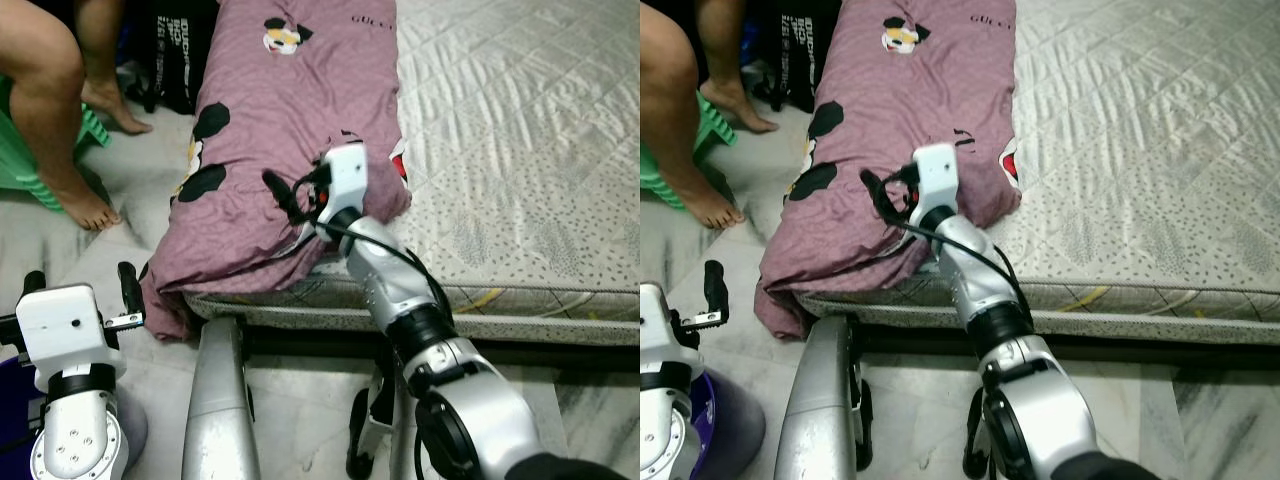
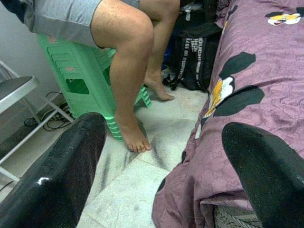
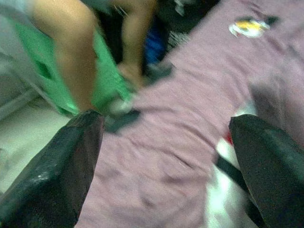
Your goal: Clean up the room
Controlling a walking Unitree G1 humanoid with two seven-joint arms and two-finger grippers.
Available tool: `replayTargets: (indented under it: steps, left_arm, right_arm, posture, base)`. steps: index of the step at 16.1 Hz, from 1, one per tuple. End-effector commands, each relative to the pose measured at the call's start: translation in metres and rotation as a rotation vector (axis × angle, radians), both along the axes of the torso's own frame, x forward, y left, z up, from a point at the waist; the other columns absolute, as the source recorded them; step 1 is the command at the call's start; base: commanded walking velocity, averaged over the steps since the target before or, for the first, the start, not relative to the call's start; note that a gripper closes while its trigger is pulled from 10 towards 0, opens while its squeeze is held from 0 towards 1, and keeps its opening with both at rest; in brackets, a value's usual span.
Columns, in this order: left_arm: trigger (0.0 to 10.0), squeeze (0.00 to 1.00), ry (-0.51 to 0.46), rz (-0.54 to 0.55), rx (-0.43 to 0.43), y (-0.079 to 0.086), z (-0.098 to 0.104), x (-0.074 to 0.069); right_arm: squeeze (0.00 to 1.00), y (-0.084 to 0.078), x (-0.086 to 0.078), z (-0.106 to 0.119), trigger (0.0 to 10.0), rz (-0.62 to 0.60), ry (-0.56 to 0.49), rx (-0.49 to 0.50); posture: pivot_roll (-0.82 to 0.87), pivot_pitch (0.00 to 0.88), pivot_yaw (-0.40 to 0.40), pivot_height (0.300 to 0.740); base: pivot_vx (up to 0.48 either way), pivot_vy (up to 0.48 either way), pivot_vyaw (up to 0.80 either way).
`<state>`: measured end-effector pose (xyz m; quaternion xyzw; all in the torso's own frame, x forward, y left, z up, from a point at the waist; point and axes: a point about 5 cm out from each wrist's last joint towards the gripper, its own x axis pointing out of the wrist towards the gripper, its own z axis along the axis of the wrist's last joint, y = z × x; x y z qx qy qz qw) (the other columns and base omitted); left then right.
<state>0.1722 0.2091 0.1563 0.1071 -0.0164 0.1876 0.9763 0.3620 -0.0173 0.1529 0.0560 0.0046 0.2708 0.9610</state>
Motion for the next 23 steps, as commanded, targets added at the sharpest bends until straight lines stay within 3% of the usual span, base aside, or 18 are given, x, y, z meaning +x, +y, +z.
replayTargets:
  steps: [1, 5, 9, 13, 17, 19, 20, 23]
  left_arm:
    - [10.0, 0.0, 0.007, 0.005, 0.013, 0.0, 0.001, -0.002]
    - [10.0, 0.0, 0.007, 0.018, 0.011, 0.0, 0.0, -0.001]
    - [10.0, 0.0, 0.003, 0.019, 0.003, -0.001, -0.002, 0.002]
    - [10.0, 0.0, -0.005, 0.01, -0.004, -0.002, -0.003, 0.007]
    - [10.0, 0.0, -0.012, -0.015, -0.022, -0.007, -0.005, 0.015]
    - [10.0, 0.0, -0.019, -0.027, -0.028, -0.009, -0.007, 0.021]
    - [10.0, 0.0, -0.021, -0.031, -0.03, -0.009, -0.007, 0.023]
    - [10.0, 0.0, -0.037, -0.04, -0.032, -0.011, -0.006, 0.029]
  right_arm:
    - [0.0, 0.013, 0.001, 0.002, 10.0, -0.035, 0.026, -0.014]
    - [0.0, -0.05, 0.014, -0.021, 10.0, -0.287, 0.153, -0.133]
    - [0.0, -0.094, 0.005, -0.039, 10.0, -0.407, 0.199, -0.225]
    - [0.0, -0.144, -0.036, -0.052, 10.0, -0.454, 0.258, -0.335]
    - [0.0, -0.174, -0.103, -0.063, 10.0, -0.372, 0.363, -0.457]
    - [0.0, -0.203, -0.128, -0.071, 10.0, -0.422, 0.475, -0.558]
    - [0.0, -0.208, -0.121, -0.068, 10.0, -0.457, 0.45, -0.564]
    - [0.0, -0.207, -0.07, -0.025, 10.0, -0.563, 0.198, -0.541]
  posture:
    - [0.24, 0.229, -0.01, 0.554]
    - [0.22, 0.222, -0.023, 0.554]
    - [0.2, 0.213, -0.029, 0.554]
    - [0.15, 0.197, -0.038, 0.554]
    - [0.1, 0.191, -0.041, 0.554]
    - [0.08, 0.184, -0.036, 0.554]
    - [0.08, 0.18, -0.035, 0.554]
    - [0.08, 0.163, -0.037, 0.554]
  base:
    - [0.0, 0.0, 0.0]
    - [0.0, 0.0, 0.0]
    - [0.0, 0.0, 0.0]
    - [0.0, 0.0, 0.0]
    - [0.0, 0.0, 0.0]
    - [0.0, 0.0, 0.0]
    - [0.0, 0.0, 0.0]
    - [0.0, 0.0, 0.0]
